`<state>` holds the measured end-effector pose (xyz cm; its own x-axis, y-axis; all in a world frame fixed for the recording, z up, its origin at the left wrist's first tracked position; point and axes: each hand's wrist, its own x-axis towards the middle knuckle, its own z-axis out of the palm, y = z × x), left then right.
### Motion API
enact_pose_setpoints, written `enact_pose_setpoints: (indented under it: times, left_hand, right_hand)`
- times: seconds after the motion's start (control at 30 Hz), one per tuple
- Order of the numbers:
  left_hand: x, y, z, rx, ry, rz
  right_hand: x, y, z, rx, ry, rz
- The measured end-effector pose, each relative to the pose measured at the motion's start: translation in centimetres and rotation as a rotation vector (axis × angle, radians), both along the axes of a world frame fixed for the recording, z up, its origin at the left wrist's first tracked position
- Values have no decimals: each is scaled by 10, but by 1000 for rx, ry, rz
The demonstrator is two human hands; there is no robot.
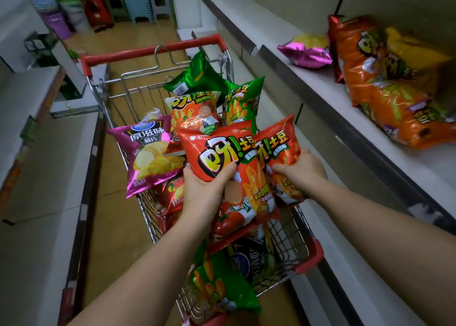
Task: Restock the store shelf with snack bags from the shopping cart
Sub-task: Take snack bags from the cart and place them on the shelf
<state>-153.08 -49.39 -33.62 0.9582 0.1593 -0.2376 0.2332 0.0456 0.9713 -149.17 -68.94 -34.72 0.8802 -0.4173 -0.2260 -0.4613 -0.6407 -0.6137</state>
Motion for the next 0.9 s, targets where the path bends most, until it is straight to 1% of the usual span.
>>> enact_pose_setpoints:
  times: [0.17,0.23,0.37,0.53,0.63,0.9]
  left_hand:
    - [-1,-5,53,-3,-123,-9]
    - [-3,-8,77,-5,-174,-26]
    - [-11,-14,127,4,-266,-53]
    - [-34,-19,193,26,-415,-66]
    - [-53,-21,230,-6,-467,-76]
    - [-114,-36,299,-22,-628,-116]
  right_hand:
    - [-23,-5,57,179,-212,-44]
    - [-34,-5,86,207,-287,-33]
    - [-60,-6,144,208,-433,-15]
    - [-96,-8,215,145,-596,-24]
    - [-120,-10,255,127,-675,-15]
    - [-201,-27,332,12,-857,-54]
